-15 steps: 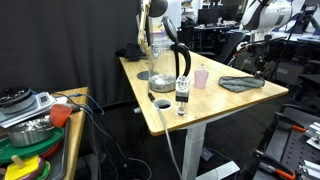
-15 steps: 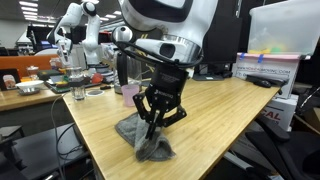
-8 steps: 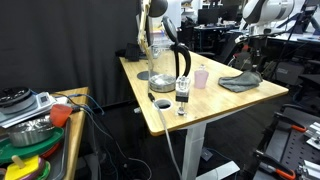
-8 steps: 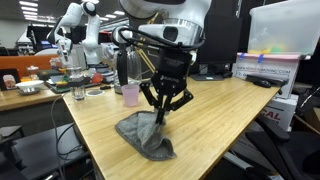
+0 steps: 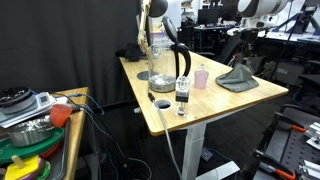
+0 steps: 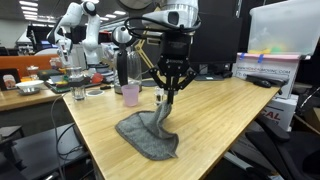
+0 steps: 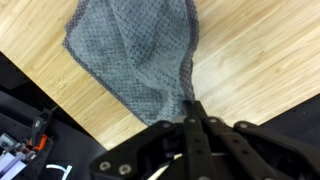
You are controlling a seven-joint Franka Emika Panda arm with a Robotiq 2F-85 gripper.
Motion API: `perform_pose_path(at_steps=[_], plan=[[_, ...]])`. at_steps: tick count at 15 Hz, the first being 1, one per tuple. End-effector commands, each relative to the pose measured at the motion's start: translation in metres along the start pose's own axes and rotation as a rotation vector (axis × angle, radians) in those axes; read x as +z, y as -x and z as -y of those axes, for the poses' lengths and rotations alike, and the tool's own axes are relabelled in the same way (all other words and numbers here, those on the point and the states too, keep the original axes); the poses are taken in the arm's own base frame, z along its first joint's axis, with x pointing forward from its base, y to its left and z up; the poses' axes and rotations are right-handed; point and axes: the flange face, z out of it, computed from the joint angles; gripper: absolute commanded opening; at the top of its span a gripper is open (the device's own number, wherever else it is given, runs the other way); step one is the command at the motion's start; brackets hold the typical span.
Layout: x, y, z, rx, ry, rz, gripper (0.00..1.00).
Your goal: Unfold the towel
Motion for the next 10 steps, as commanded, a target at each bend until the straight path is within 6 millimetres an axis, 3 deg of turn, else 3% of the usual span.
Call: perform_pose_path(at_steps=[1, 4, 9, 10], plan=[[-0.004, 0.035, 0.01, -0.08, -0.069, -0.038, 0.0], [-0.017, 0.06, 0.022, -0.128, -0.123, -0.04, 0.0], [-0.015, 0.063, 0.045, -0.11, -0.13, -0.047, 0.0], [-0.007, 0.061, 0.048, -0.108, -0.118, -0.053, 0.27]])
